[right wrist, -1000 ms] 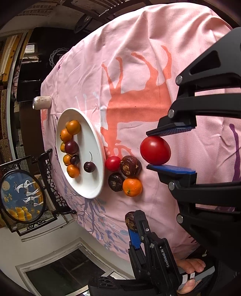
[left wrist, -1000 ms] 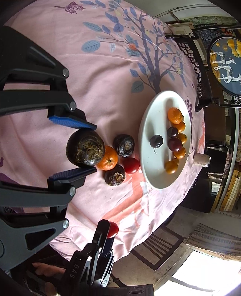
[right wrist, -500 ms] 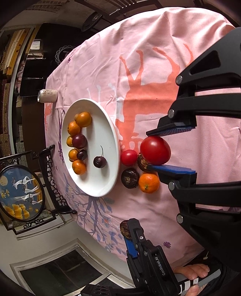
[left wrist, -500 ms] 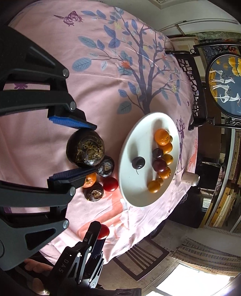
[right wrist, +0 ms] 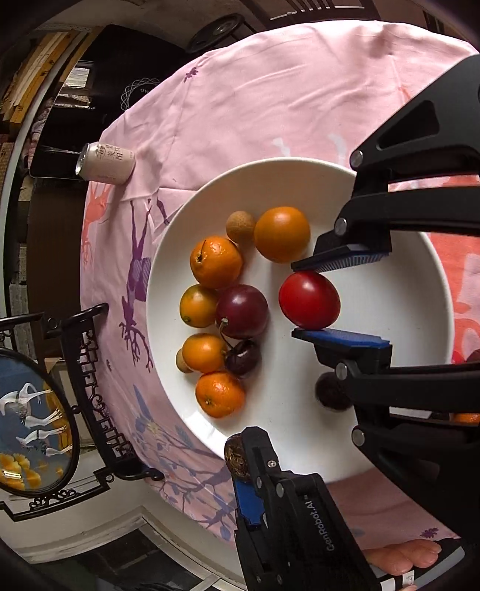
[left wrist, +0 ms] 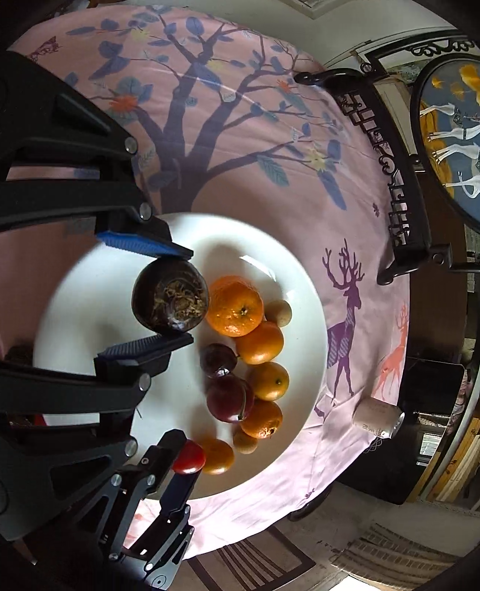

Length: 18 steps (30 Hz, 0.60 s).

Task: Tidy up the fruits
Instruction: 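Place the brown fruit on the plate with the left tool while the right tool places the tomato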

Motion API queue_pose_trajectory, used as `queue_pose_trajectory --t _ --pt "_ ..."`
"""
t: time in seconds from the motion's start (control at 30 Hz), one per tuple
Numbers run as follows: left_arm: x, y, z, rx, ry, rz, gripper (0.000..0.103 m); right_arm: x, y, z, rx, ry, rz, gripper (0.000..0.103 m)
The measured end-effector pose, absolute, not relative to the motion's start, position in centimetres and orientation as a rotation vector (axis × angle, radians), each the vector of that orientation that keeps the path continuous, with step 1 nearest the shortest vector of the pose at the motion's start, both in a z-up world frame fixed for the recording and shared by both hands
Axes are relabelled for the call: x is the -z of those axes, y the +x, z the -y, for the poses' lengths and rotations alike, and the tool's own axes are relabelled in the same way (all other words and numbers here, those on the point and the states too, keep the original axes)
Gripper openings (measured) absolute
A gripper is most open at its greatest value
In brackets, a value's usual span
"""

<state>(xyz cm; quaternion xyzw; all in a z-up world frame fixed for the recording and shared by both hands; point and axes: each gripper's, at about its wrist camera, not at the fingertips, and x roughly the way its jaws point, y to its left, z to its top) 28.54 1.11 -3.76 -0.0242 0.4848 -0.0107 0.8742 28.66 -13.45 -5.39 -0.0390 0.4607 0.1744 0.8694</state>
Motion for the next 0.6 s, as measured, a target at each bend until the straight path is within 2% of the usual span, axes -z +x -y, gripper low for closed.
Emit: queue_pose_trajectory --t 0.17,0.2,0.23,0.3,0.4,0.47,0.53,0.6 --pt "4.6 29.6 -1.1 0.023 -0.054 -1.025 0.041 5.9 29.6 13.2 -0.372 -0.080 -0.963 0.030" --pt "4.8 29.8 -1.1 0.023 -0.060 -1.030 0.042 6.0 29.7 13.1 -0.372 -0.086 -0.959 0.034" --pt "4.7 30.0 -1.2 0.020 -0.065 -1.027 0.047 6.0 29.7 12.9 -0.376 -0.091 -0.953 0.043" --pt "4.2 29.9 -1.3 0.012 -0.068 -1.005 0.057 5.6 29.4 12.6 -0.376 -0.105 -0.932 0.052" --pt "2.4 28.5 -2.1 0.020 -0.087 -0.967 0.057 3.9 27.8 12.6 -0.373 -0.142 -0.898 0.052" --pt "0.8 26.1 -2.8 0.028 -0.106 -0.928 0.060 2.2 25.5 13.2 -0.387 -0.138 -0.870 0.057" --pt "-0.3 22.6 -3.1 0.035 -0.101 -0.884 0.076 0.9 22.5 14.2 -0.389 -0.129 -0.845 0.061" --pt "-0.5 18.8 -3.3 0.040 -0.100 -0.843 0.078 0.6 19.0 15.1 -0.407 -0.100 -0.829 0.061"
